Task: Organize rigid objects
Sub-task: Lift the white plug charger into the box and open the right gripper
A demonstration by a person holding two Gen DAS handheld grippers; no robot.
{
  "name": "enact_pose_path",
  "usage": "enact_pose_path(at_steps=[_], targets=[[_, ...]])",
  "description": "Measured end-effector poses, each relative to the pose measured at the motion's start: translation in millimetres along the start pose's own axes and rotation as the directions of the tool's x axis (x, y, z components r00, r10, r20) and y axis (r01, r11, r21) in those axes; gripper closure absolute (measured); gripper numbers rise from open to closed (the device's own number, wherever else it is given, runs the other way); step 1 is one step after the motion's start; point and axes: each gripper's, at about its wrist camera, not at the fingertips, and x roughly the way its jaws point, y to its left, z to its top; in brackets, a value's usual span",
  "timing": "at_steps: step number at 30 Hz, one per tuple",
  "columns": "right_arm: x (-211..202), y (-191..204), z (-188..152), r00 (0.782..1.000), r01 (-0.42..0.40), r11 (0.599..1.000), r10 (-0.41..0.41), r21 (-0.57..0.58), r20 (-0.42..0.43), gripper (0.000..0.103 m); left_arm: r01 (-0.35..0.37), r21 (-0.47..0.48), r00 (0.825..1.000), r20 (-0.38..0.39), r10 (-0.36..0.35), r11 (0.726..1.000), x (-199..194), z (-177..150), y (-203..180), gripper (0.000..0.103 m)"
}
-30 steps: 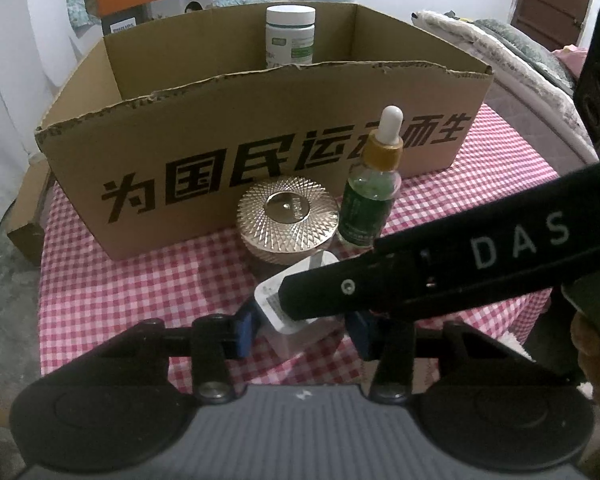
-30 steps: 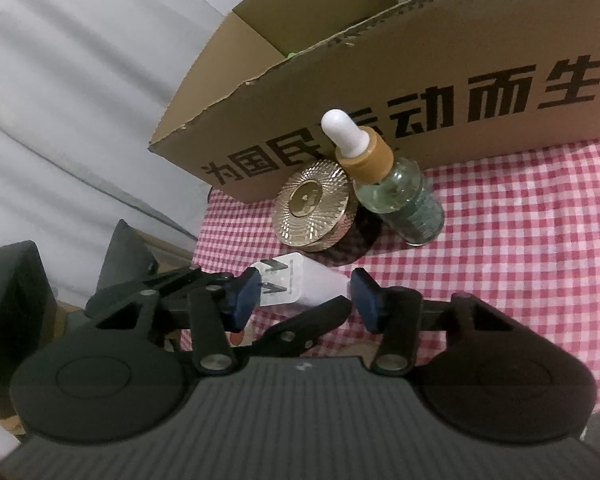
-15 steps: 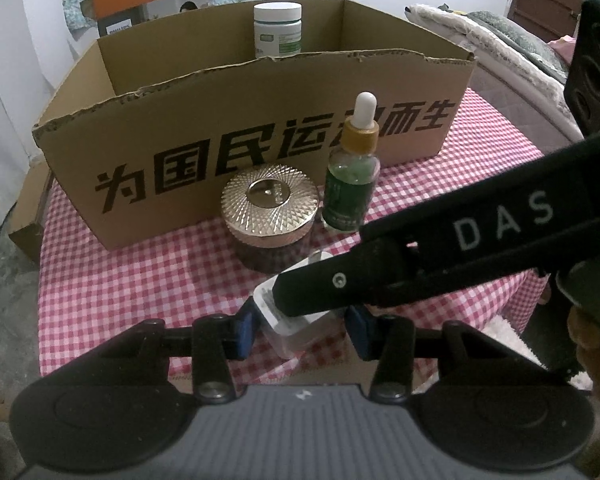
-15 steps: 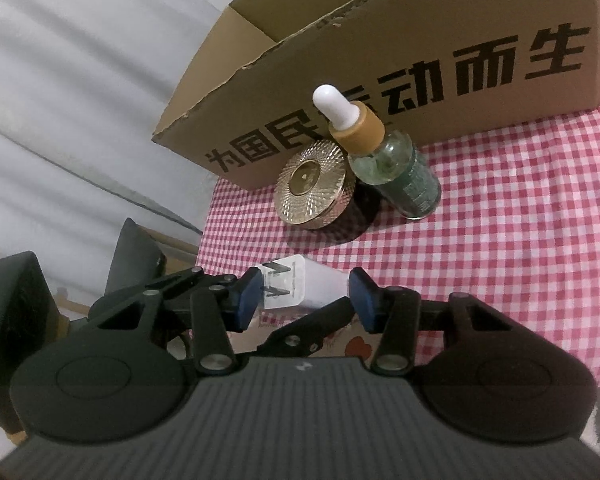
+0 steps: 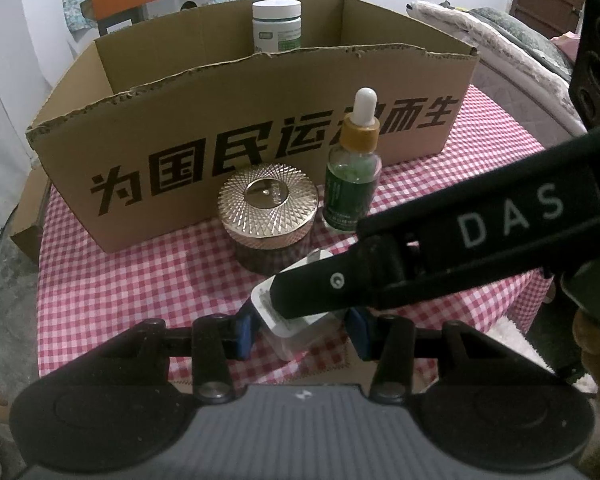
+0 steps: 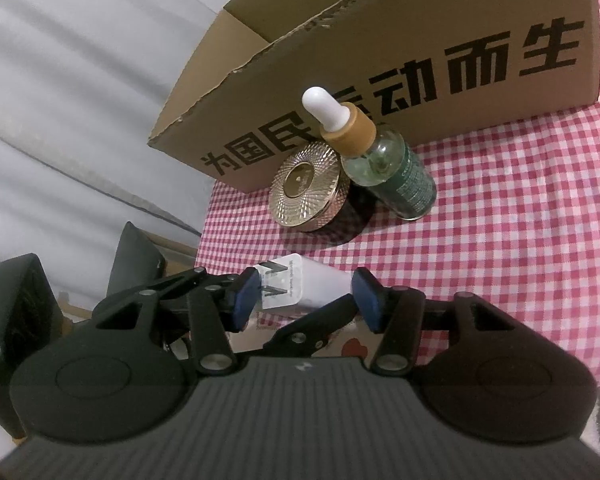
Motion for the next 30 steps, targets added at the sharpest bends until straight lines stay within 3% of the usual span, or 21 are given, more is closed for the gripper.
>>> enact_pose_path(at_steps=[22, 30], targets=[[-2.0, 9.8, -0.4, 1.000, -0.016, 1.000, 0.016, -0.027, 0.005, 0.052, -0.022, -0.013, 0.999, 0.025, 0.022, 1.000, -16.9, -5.1, 0.4, 0.056], [-19.5, 39.3, 3.5, 0.998, -0.043, 0.993, 0.047, -0.113, 0.040, 0.052, -0.029, -0.011, 0.993, 0.112, 0.030, 1.000, -55.1, 2.5, -0.8, 0.056]])
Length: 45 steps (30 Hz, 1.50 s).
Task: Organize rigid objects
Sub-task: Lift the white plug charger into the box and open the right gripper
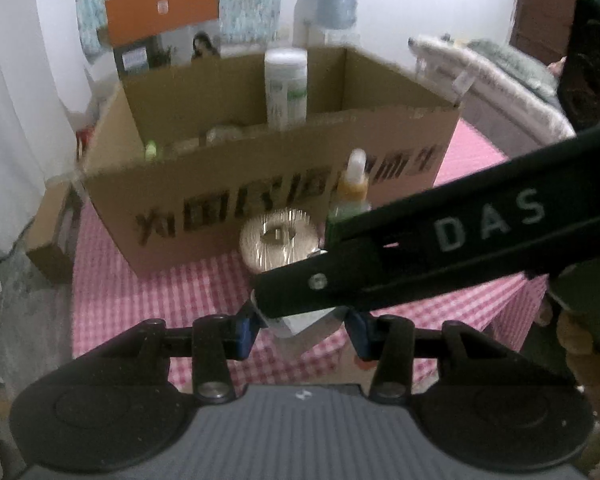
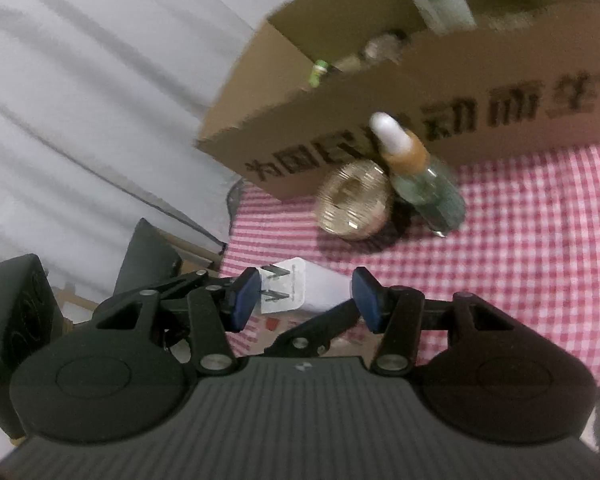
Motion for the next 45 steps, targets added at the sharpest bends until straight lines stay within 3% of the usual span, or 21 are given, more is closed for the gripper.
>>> enact_pose_path(at_steps=[9, 15, 18, 23, 27, 32, 40, 45], targets=[[-30.8, 51.3, 44.5, 0.993, -0.041, 0.983, 0.060, -0.177, 0.099, 0.052, -0.039, -0.003, 0.989, 0.145, 0.039, 0.999, -45.8, 51.0, 20.5, 0.056], [-39.0, 63.9, 99.4, 0.988, -0.037, 0.968, 0.072, -0.248, 0.133, 0.052, -0.015, -0.008, 0.985, 0.170, 0.017, 1.000, -38.9, 107.2, 40.0, 0.056], [-28.8, 58.3, 131.5, 0.992, -0.021, 0.971, 0.050, -0.239, 0.116, 0.052, 0.023, -0.032, 0.993, 0.119, -0.019, 0.999, -14.7, 134.4, 53.9, 0.056], [6.1, 18.4, 181.8, 1.000, -0.013, 0.991, 0.014, -0.133, 0.010, 0.051, 0.045, -0.065, 0.999, -0.027, -0.046, 0.997, 49.0, 162.4, 67.4, 0.056], [36.5, -19.0, 201.9, 0.996, -0.001, 1.000, -0.001, -0.027, -0.087, 0.051, 0.051, -0.080, 0.988, -0.139, -0.062, 0.995, 94.6, 164.4, 71.3, 0.056], [65.8, -55.0, 209.7, 0.985, 0.019, 0.997, -0.006, 0.071, -0.171, 0.051, 0.069, -0.100, 0.963, -0.251, -0.092, 0.993, 136.4, 165.8, 73.8, 0.056], [81.4, -80.7, 209.8, 0.973, 0.019, 0.992, 0.010, 0.124, -0.230, 0.050, 0.067, -0.100, 0.937, -0.336, -0.097, 0.993, 160.3, 164.9, 71.0, 0.056], [89.2, -85.6, 211.1, 0.969, 0.029, 0.991, 0.004, 0.130, -0.247, 0.050, 0.047, -0.089, 0.938, -0.337, -0.075, 0.995, 163.3, 169.1, 72.1, 0.052]])
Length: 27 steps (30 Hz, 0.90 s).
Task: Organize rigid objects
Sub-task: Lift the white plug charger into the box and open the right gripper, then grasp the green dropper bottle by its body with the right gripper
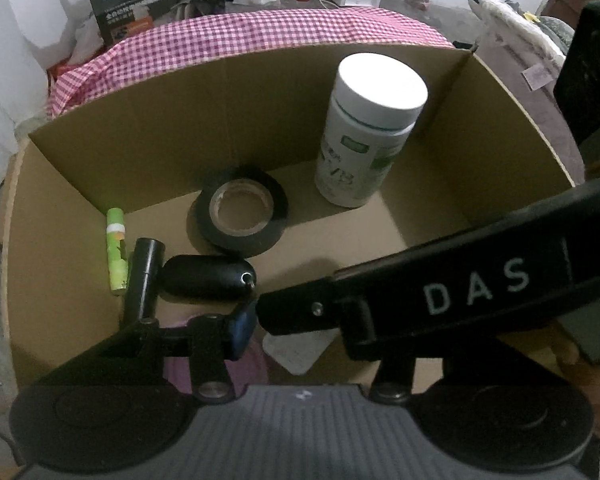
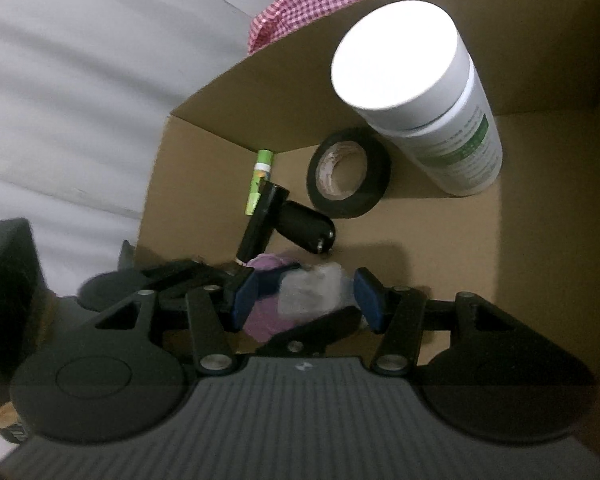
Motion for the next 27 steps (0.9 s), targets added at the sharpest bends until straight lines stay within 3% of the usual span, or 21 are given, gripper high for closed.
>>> enact_pose_path(at_steps=[3, 6, 13, 17, 22, 27], targets=[[1.7, -3.1, 1.2, 1.000, -0.007, 1.000, 0.007, 0.011, 0.005, 0.049, 0.011, -0.010, 1.000, 0.004, -0.011, 1.000, -1.0, -1.7, 0.8, 0.052], [-5.7, 1.0, -0.8, 0.999, 0.011, 1.000, -0.011, -0.015, 0.038, 0.049, 0.007, -0.005, 0.999, 0.035, -0.007, 1.000, -8.5, -2.3, -1.4, 0.044], [-47.8, 22.1, -13.6, 0.984, 0.035, 0.995, -0.019, -0.089, 0.179, 0.047, 0.014, -0.016, 0.990, 0.144, -0.011, 1.000, -46.3, -16.2, -2.3, 0.032], [-86.5, 39.8, -38.2, 0.962, 0.035, 0.988, 0.007, -0.148, 0.274, 0.047, 0.000, -0.010, 0.970, 0.245, 0.003, 1.000, -83.5, -35.6, -5.8, 0.027], [-131.9, 51.4, -85.4, 0.920, 0.023, 0.980, 0.057, -0.199, 0.389, 0.047, -0.025, 0.007, 0.931, 0.366, 0.020, 1.000, -125.7, -78.5, -13.0, 0.018], [-151.2, 48.5, -134.1, 0.892, 0.039, 0.978, 0.059, -0.207, 0.449, 0.047, 0.002, 0.020, 0.917, 0.398, -0.010, 1.000, -138.2, -119.8, -19.5, 0.018]])
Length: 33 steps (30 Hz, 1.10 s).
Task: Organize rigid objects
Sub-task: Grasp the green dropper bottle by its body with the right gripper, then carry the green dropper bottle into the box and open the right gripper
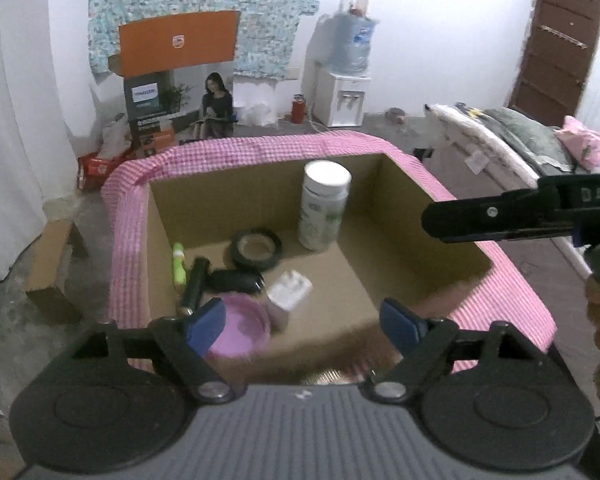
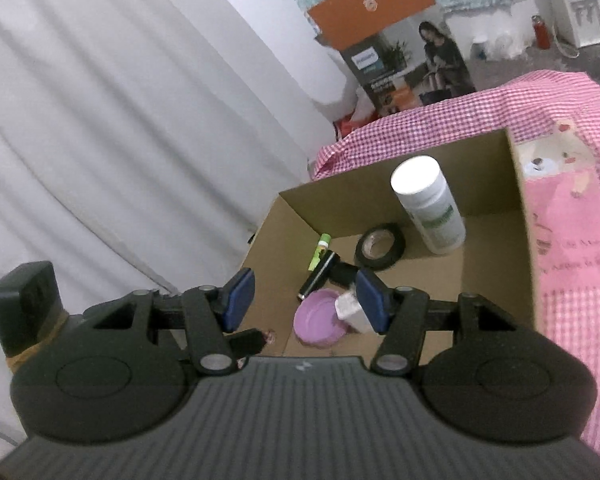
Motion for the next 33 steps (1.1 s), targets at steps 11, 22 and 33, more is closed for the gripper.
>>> enact_pose_path(at_steps=[11, 22, 33], targets=[[12.9, -11.5, -76.0, 0.992, 0.112, 0.994, -0.111, 0.012, -0.063, 0.047, 0.026, 0.149, 1.000, 0.001, -0.026, 0.989, 25.7, -58.6, -53.2, 0.023], [50.0, -11.3, -83.2, 0.977, 0.162, 0.983, -0.172, -0.086, -0.125, 0.062, 0.033, 0.203, 0.999, -0.043, -0.025, 0.979, 69.0, -62.7, -67.2, 0.062], [56.0, -10.3, -81.2, 0.974, 0.158, 0.981, -0.174, -0.117, -0.146, 0.077, 0.065, 0.146, 0.996, -0.065, -0.056, 0.987, 82.4, -65.5, -68.7, 0.069]])
